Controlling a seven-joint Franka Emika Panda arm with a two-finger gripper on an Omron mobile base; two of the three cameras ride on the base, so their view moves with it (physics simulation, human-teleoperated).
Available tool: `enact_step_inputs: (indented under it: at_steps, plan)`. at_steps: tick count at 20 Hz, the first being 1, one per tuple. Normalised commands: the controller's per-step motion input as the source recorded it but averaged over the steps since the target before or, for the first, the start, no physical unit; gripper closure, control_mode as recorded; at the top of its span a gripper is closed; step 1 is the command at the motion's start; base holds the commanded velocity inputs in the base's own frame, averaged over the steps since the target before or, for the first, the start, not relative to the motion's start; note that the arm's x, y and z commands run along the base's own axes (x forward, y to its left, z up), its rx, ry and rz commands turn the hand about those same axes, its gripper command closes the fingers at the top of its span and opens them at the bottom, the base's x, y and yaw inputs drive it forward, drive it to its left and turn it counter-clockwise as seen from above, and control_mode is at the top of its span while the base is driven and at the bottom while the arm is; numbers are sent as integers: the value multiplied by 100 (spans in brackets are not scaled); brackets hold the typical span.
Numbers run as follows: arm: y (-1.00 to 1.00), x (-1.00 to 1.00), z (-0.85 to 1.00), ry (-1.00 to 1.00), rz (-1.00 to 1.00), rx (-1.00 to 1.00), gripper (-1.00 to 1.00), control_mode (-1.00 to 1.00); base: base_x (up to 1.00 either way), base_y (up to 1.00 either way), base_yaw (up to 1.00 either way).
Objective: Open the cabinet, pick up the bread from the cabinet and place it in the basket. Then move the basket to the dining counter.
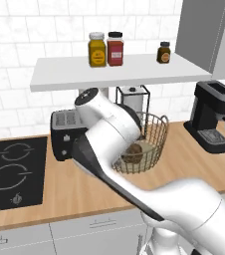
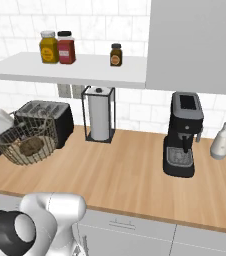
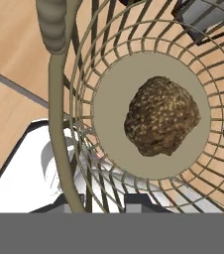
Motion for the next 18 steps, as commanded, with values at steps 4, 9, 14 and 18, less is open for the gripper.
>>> enact_step_inputs:
  at_steps: [4, 9, 14, 18]
  plan:
    - [-64, -12, 57, -1, 4, 20, 100, -100, 0, 0, 0]
    - [-52, -2, 21, -9, 4, 6, 100, -100, 0, 0, 0]
    - [0, 0, 0, 0, 0, 0, 100, 100, -62, -7, 5]
    - [0, 0, 0, 0, 0, 0, 100, 100, -94, 24, 0]
